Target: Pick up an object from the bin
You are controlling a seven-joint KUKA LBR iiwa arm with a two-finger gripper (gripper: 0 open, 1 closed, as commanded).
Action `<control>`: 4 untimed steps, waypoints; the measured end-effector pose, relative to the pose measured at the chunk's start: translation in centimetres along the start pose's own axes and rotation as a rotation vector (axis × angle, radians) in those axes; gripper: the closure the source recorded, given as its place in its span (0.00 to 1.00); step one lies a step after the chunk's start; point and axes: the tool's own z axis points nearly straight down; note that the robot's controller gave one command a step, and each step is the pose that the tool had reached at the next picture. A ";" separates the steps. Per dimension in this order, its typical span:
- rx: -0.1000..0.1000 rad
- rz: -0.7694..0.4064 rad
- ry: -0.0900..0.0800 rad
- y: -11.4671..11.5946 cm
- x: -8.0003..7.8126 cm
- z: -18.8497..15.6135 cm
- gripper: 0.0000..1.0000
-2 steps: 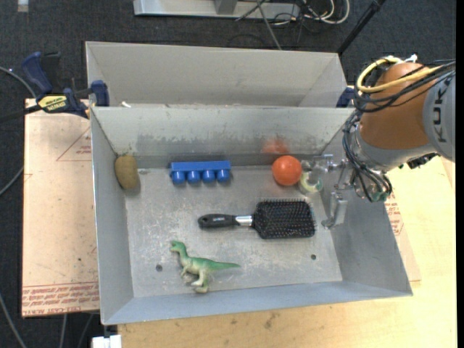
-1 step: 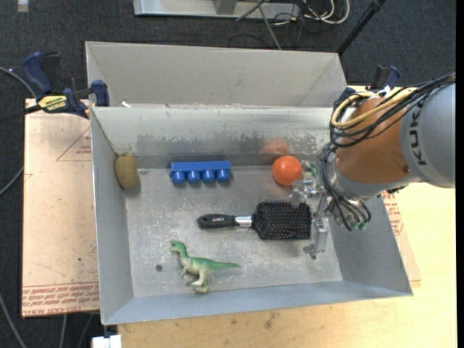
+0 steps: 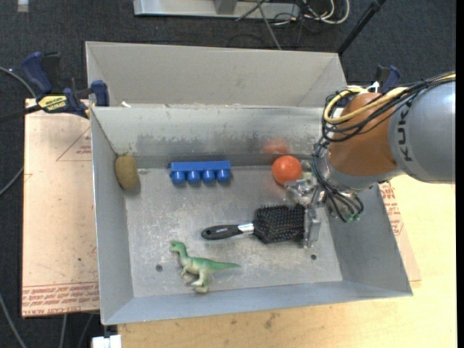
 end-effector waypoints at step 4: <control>0.007 -0.079 -0.017 -2.1 2.0 -0.4 1.00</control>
Offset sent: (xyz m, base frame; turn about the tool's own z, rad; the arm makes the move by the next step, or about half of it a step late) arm 0.0168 -0.0222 0.1385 -0.0464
